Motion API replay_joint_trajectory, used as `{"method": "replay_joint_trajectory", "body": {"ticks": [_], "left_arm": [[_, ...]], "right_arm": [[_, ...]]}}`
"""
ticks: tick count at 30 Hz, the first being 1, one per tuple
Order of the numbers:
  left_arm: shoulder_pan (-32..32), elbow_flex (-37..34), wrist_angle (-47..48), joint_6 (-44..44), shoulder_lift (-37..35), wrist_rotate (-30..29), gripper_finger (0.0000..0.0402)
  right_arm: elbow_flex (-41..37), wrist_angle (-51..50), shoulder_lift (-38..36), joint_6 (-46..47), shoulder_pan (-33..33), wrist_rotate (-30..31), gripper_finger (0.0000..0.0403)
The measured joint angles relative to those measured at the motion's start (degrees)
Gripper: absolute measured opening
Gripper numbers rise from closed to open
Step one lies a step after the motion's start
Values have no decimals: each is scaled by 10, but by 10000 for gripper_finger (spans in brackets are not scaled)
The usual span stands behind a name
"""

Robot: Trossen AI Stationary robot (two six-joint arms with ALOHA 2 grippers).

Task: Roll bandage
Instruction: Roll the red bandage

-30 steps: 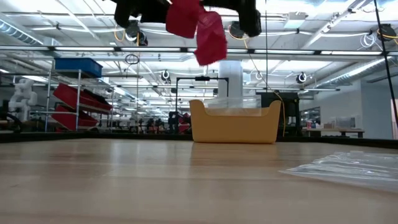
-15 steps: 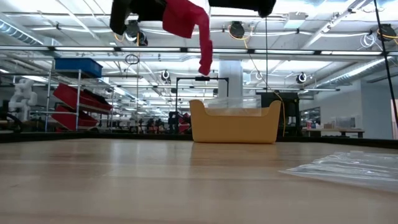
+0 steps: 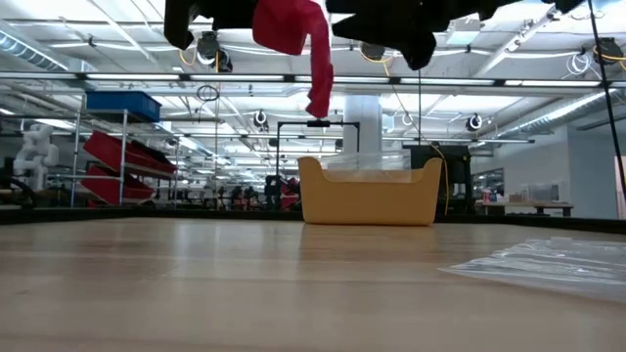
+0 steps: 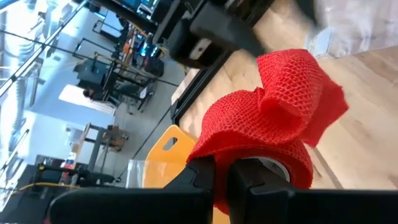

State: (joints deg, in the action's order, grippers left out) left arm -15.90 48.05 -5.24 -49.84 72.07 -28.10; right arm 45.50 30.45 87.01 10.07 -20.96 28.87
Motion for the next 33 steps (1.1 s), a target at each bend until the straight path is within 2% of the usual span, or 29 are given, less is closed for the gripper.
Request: {"method": "replay_joint_trajectory", "body": {"ticks": [4, 16, 18, 20, 22, 23, 26, 31, 33], "left_arm": [[0, 0, 2, 19, 0, -5, 11], [0, 0, 0, 74, 0, -9, 14], [0, 0, 0, 76, 0, -9, 14], [0, 0, 0, 82, 0, -9, 14], [0, -1, 0, 97, 0, -9, 13], [0, -1, 1, 103, 0, -9, 13], [2, 0, 2, 111, 0, -9, 13], [2, 0, 7, 150, 0, -9, 13], [2, -1, 16, 163, 0, -3, 13]], "right_arm": [[-2, 5, 0, 12, 7, -39, 151], [-1, 16, 44, -24, 50, -36, 149], [-1, 14, 49, -32, 55, -35, 132], [-1, 15, 49, -53, 56, -16, 91], [-1, 20, 49, -100, 54, 13, 31], [-2, 27, 49, -138, 51, 21, 17], [-1, 73, 49, -257, 31, 71, 4], [-1, 200, 48, -496, -10, 272, 1], [-1, 273, 48, -611, -24, 291, 1]]}}
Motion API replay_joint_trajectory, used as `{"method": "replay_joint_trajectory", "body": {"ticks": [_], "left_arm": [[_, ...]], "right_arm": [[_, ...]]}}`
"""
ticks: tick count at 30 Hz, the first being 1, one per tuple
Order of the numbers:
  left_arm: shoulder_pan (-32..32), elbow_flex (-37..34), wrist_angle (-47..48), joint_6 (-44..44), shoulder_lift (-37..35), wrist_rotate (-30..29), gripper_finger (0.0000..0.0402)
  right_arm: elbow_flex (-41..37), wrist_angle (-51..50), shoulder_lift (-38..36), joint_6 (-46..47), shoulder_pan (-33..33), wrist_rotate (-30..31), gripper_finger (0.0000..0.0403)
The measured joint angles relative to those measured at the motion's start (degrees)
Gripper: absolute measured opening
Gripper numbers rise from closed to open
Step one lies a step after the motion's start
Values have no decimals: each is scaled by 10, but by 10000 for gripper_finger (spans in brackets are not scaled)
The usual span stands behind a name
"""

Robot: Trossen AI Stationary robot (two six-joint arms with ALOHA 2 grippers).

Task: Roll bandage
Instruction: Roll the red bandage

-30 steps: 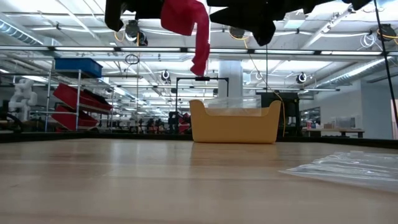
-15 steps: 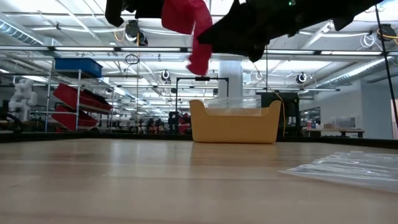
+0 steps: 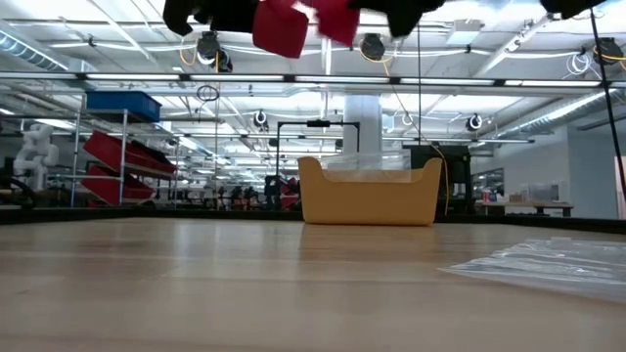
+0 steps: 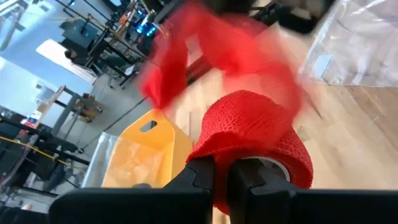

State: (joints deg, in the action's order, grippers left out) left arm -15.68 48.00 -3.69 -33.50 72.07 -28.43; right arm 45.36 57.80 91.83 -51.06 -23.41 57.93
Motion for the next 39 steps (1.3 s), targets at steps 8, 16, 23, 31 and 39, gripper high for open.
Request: {"method": "replay_joint_trajectory", "body": {"ticks": [8, 16, 23, 31, 39], "left_arm": [[24, 0, 4, 32, 11, 38, 13], [45, 0, 1, 33, 25, 40, 13], [45, 0, -18, 33, 25, 40, 13], [36, 0, -50, 37, 25, 45, 13], [13, 0, -83, 30, 25, 67, 13]], "right_arm": [[29, 154, 0, -262, -62, -142, 0], [42, -75, 0, -149, -92, -251, 0], [43, -126, 0, -68, -78, -301, 0], [43, -162, 37, 2, -32, -357, 5], [43, -159, 43, 68, -9, -390, 87]]}}
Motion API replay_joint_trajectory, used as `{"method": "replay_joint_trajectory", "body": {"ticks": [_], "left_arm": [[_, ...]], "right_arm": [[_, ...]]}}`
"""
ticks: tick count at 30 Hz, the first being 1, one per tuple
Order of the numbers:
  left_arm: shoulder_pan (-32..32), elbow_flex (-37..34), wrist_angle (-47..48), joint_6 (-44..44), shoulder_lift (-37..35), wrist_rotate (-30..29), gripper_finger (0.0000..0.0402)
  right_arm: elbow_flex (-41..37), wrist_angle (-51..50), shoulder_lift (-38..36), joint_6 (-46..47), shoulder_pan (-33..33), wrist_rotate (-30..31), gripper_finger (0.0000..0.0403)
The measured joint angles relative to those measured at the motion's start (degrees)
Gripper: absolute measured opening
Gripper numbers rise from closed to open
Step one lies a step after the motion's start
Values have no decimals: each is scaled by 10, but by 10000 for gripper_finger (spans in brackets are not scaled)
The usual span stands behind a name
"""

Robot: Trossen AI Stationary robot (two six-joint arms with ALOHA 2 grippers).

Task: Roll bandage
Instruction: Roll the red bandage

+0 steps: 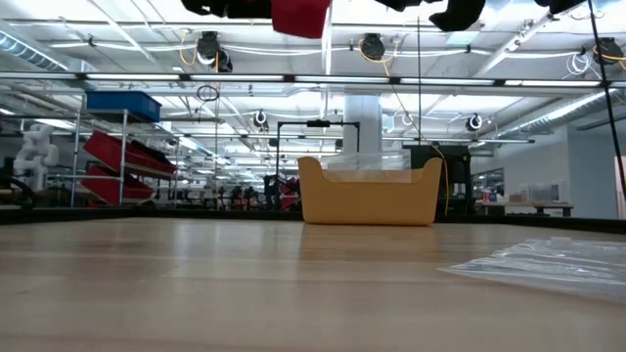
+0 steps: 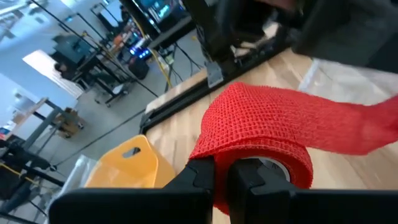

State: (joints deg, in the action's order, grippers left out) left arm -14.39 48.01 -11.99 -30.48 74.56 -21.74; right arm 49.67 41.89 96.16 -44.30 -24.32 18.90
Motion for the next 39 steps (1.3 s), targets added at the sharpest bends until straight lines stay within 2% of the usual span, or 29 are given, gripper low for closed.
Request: {"method": "replay_joint_trajectory", "body": {"ticks": [7, 11, 14, 17, 22, 25, 27, 29, 31, 33, 35, 39], "left_arm": [[1, 0, -13, -5, 0, -2, 13], [1, 0, -10, -29, 0, -42, 13], [1, 0, -29, -29, 0, -52, 13], [0, 0, -42, -28, 0, -9, 13], [-3, 0, -41, -28, 0, 13, 13], [-3, 0, -40, -29, 0, 10, 13], [-3, 0, -40, -29, 0, 0, 13], [-4, 0, -40, -29, 0, -11, 13], [-6, 0, -39, -28, 0, -16, 13], [-10, 0, -39, -28, 0, -18, 13], [-14, 0, -39, -28, 0, -18, 13], [-16, 0, -41, -28, 0, -18, 13]], "right_arm": [[0, 31, 0, 15, -6, 3, 184], [0, 14, 0, 34, -18, 21, 218], [0, -71, 0, 59, -18, 81, 234], [-1, -124, 1, 16, -15, 178, 241], [0, -66, 1, -158, -38, 296, 238], [0, -27, 0, -173, -56, 330, 232], [0, -1, 0, -119, -67, 354, 228], [0, 24, 0, 3, -72, 386, 222], [0, 22, 0, 124, -67, 389, 216], [-5, 9, 0, 220, -58, 346, 211], [-18, 10, 0, 315, -48, 273, 206], [-53, 52, 1, 440, -17, 175, 199]]}}
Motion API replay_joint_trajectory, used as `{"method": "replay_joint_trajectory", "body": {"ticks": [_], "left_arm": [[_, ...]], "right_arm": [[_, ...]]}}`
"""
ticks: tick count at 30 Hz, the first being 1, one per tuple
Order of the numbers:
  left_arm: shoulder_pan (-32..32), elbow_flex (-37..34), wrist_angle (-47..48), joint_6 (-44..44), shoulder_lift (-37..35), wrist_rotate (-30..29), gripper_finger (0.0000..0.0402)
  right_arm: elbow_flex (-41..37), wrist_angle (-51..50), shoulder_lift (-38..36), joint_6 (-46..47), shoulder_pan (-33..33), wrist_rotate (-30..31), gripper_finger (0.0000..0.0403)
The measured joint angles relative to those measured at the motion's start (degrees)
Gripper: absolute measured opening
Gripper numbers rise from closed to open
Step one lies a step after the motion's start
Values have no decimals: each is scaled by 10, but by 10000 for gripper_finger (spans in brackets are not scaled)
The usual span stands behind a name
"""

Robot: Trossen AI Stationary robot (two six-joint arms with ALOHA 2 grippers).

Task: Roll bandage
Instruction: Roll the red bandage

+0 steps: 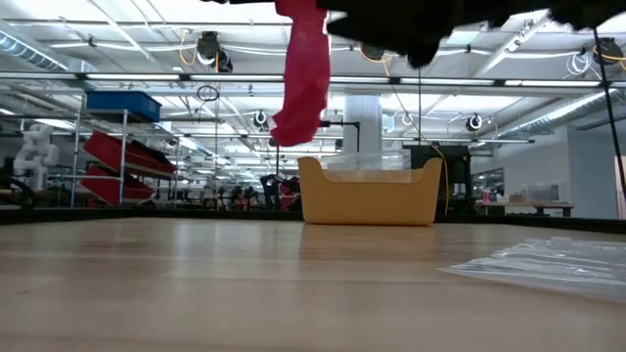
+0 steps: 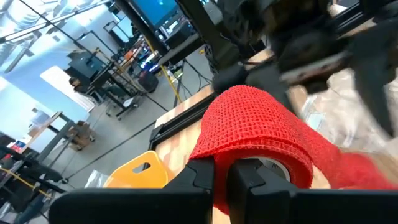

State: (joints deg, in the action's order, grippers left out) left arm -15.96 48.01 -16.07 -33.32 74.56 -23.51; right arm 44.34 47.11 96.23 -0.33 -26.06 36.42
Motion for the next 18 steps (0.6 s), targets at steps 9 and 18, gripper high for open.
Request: {"method": "replay_joint_trajectory", "body": {"ticks": [9, 18], "left_arm": [[-7, 1, -3, 0, 0, 0, 13], [-10, 1, -2, 1, 0, 0, 13]], "right_arm": [[-46, 203, 94, 118, 58, -120, 199], [-46, 333, 146, 117, 82, -140, 100]]}}
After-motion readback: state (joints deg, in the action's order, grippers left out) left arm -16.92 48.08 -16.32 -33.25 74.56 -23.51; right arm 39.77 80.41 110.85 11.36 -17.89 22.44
